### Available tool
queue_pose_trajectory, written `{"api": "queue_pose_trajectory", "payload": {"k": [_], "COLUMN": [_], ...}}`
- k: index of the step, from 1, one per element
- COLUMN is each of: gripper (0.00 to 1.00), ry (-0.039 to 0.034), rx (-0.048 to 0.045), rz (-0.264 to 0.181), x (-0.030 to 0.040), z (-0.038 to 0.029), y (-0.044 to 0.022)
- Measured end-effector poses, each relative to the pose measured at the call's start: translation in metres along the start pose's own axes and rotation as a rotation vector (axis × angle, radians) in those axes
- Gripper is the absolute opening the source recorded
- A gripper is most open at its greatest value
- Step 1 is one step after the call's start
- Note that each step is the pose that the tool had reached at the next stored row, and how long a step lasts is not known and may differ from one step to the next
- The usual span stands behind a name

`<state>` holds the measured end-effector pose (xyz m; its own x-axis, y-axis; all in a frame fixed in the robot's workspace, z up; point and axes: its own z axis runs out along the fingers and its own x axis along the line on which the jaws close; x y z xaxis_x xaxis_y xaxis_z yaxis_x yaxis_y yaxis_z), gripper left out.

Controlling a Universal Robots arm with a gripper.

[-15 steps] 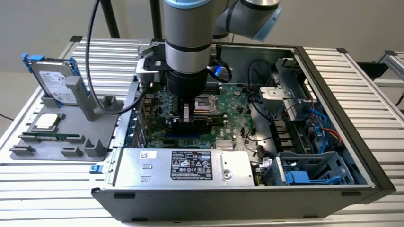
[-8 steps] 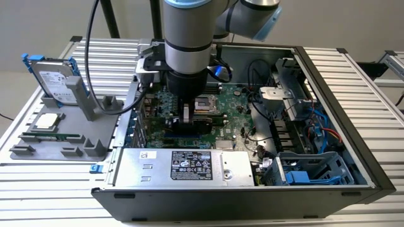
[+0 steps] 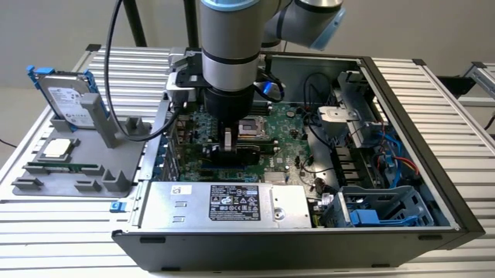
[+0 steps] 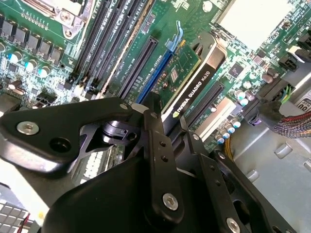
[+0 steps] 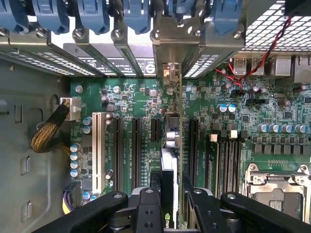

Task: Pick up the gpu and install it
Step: 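Insert the gpu into the slot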

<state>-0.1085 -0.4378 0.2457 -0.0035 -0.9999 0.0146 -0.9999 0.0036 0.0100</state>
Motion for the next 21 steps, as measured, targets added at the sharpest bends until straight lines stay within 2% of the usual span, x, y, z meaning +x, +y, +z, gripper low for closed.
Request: {"api": "queue_pose_trajectory", "payload": {"k": [7,17,21], "gripper": [0.0,0.0,0.0], "ry": [-0.0029,-0.0016,-0.0011], "rx": [0.002,0.0011,0.0009], "rz": [0.006,0.007,0.007], "x": [-0.0019,-0.0022,-0.0022], "z": [0.0038,0.0034,0.0053], "y": [-0.0001,-0.0001,-0.0001]}}
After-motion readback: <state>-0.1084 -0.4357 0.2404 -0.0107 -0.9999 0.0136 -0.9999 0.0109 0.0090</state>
